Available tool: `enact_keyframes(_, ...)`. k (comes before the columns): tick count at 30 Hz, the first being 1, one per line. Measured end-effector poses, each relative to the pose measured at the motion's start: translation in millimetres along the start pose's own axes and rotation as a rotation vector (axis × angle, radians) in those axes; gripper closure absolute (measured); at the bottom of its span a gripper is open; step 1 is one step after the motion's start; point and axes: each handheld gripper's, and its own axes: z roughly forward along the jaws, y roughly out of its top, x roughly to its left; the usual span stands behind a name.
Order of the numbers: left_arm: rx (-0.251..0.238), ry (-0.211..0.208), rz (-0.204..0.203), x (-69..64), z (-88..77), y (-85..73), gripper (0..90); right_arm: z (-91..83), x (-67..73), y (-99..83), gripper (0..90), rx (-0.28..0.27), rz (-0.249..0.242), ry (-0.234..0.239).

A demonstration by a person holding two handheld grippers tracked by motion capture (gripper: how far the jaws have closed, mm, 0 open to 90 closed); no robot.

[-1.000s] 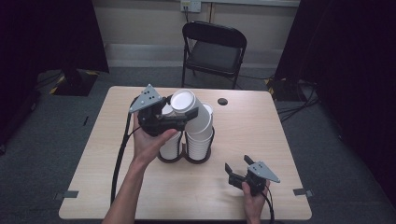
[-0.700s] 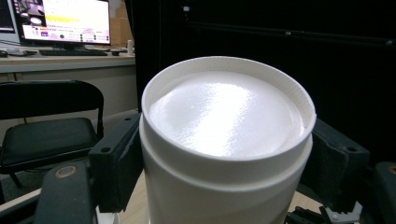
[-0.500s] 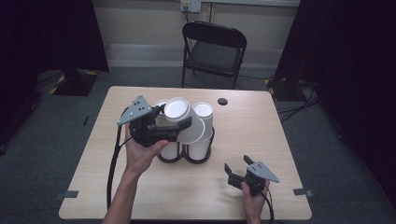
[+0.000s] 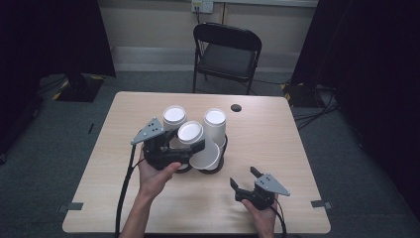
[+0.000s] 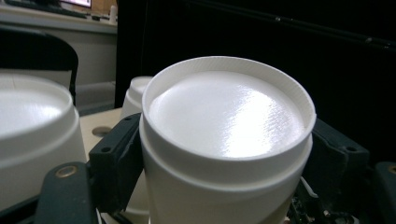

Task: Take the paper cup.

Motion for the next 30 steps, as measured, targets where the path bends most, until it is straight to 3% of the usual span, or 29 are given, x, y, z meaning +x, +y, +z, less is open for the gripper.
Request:
enact_keyframes(13, 0.061, -0.031, -0.142, 14.0, 8.6, -48.3, 22.3, 6.8, 40.2, 7.2, 21.1, -0.046, -0.052, 0.134)
enact_keyframes(16, 0.080, -0.040, -0.166, 15.8, 13.1, -59.4, 22.3, 6.5, 43.7, 6.6, 25.5, -0.058, -0.056, 0.155)
enact_keyframes(20, 0.070, -0.055, -0.210, 17.4, 13.6, -68.3, 22.3, 5.0, 46.5, 6.2, 30.9, -0.090, -0.062, 0.177)
enact_keyframes(23, 0.072, -0.034, -0.225, 16.7, 14.0, -71.9, 22.3, 4.1, 50.0, 6.5, 31.4, -0.128, -0.085, 0.182)
enact_keyframes(30, 0.078, -0.069, -0.261, 16.0, 15.7, -77.2, 22.3, 5.0, 52.7, 6.6, 36.0, -0.178, -0.107, 0.197)
